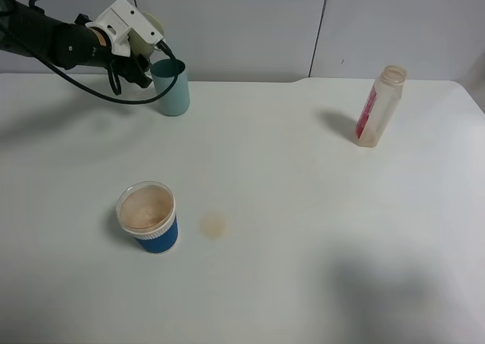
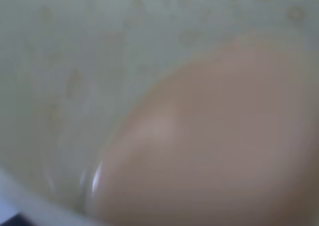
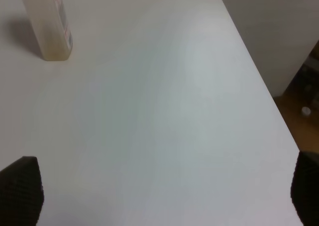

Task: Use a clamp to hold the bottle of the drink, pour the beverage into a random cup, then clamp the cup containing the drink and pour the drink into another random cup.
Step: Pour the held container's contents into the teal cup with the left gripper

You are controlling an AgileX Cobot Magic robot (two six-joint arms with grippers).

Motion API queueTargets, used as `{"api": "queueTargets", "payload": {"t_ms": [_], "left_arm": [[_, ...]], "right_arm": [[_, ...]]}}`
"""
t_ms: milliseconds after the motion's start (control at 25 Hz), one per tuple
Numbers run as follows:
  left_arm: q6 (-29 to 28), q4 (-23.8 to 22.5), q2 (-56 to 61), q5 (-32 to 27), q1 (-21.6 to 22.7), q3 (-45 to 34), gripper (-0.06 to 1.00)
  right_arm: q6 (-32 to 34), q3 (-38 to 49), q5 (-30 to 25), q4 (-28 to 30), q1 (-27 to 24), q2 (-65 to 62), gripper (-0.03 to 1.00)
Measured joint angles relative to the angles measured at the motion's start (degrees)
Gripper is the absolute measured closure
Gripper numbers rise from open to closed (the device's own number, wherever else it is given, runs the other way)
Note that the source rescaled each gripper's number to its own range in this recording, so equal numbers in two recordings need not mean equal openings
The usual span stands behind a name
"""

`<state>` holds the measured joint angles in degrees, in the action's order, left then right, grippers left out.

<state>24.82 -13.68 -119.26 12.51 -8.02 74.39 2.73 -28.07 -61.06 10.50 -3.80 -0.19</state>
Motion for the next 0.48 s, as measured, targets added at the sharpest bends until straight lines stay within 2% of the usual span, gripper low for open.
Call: {"api": "queueTargets", "payload": {"t_ms": [480], "left_arm": [[3.32, -1.94, 0.00, -0.65, 0.00, 0.00, 0.93]], "right_arm": [[0.00, 0.00, 0.00, 0.00, 0.00, 0.00, -0.03]]}}
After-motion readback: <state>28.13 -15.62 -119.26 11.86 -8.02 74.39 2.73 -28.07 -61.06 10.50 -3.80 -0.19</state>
